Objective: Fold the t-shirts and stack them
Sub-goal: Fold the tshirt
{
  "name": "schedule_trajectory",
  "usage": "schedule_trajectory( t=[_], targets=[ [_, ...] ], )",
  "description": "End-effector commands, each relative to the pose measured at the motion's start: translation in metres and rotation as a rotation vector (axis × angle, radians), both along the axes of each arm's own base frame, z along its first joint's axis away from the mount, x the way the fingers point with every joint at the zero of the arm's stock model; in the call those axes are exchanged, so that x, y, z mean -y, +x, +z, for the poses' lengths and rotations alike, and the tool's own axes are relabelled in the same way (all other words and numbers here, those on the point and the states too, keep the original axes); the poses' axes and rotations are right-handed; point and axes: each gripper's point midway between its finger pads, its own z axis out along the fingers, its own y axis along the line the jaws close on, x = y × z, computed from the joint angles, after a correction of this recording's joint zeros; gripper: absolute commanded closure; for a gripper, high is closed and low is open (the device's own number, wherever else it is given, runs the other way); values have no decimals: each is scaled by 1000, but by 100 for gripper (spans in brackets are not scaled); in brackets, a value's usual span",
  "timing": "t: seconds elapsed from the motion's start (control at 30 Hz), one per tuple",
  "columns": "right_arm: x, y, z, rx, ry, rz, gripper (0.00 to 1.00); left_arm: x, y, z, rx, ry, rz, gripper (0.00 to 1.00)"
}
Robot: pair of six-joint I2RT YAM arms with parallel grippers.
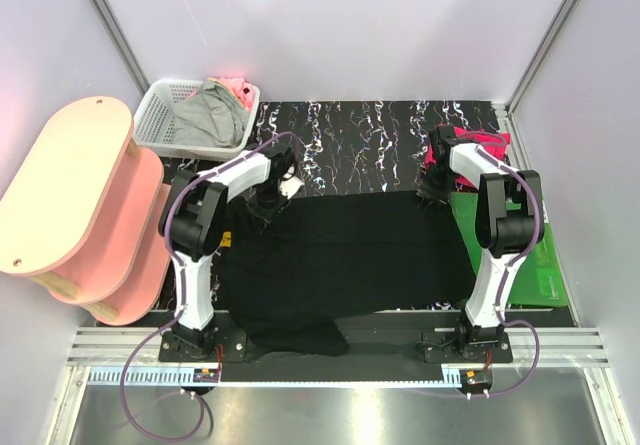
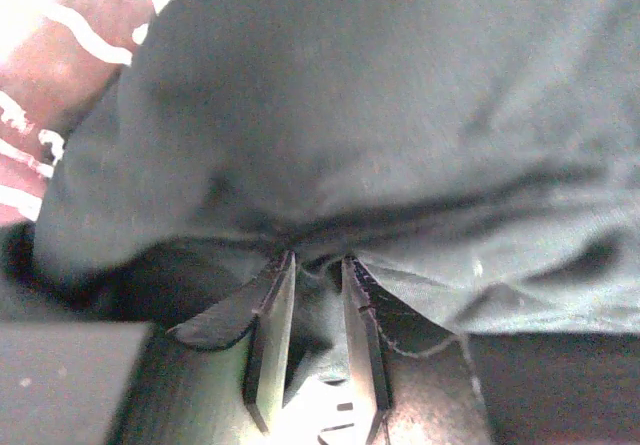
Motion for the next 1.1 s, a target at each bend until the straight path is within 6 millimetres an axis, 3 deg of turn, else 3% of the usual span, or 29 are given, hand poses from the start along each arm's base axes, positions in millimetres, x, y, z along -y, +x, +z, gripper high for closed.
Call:
schedule_trajectory(
  t=[0.0,0.17,0.33,0.43,0.67,0.8,0.9,1.07],
  targets=[
    [-25,9,40,102,95,23,72,-3,21,3,-42,-3,58,69],
    [-34,18,47,121,127,48,71,-22,61,7,-41,-20,175,69],
    [-35,21,14,45,123,71,72,-33,90,21,24,-18,210,69],
    [-33,22,-3,9,111,72,72,-34,96,22,26,-26,221,69],
    [-23,44,-26,-19,41,73,73,-28,117,45,141,-88,231,70],
    [-10,68,-19,17,20,25,73,-28,137,73,274,-106,229,70],
    [-12,87,0,62,32,14,74,-28,155,100,359,-124,235,70],
    [-16,81,23,76,57,5,72,-36,155,118,393,-127,257,71]
  ],
)
